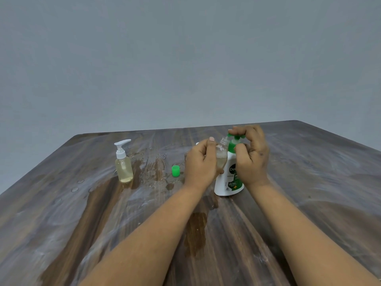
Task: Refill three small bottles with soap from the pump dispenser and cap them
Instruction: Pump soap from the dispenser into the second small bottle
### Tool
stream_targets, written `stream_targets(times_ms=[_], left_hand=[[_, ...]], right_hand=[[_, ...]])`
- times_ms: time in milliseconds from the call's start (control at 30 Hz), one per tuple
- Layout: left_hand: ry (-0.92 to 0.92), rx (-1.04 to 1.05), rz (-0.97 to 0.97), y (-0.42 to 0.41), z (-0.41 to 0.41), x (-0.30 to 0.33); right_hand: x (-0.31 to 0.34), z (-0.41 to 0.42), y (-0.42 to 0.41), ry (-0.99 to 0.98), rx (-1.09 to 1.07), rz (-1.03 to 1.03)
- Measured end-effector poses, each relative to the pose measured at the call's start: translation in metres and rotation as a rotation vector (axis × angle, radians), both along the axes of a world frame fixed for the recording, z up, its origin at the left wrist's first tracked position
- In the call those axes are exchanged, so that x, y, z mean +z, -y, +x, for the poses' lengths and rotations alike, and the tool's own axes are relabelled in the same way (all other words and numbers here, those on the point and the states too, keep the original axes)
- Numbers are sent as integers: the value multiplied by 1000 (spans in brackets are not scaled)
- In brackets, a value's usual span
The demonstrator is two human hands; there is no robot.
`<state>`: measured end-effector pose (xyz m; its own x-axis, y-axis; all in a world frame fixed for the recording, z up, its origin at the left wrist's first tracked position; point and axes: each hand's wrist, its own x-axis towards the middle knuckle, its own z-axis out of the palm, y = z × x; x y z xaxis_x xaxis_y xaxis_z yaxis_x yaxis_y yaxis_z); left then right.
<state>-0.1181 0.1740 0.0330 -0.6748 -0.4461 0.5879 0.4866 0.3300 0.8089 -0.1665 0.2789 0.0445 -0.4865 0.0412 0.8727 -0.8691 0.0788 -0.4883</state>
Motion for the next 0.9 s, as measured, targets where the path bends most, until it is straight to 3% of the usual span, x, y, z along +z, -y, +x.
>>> stream_targets(times_ms=[900], left_hand=[[11,18,6,0,0,1]], right_hand=[[-1,-1,0,-26,-15,-2]])
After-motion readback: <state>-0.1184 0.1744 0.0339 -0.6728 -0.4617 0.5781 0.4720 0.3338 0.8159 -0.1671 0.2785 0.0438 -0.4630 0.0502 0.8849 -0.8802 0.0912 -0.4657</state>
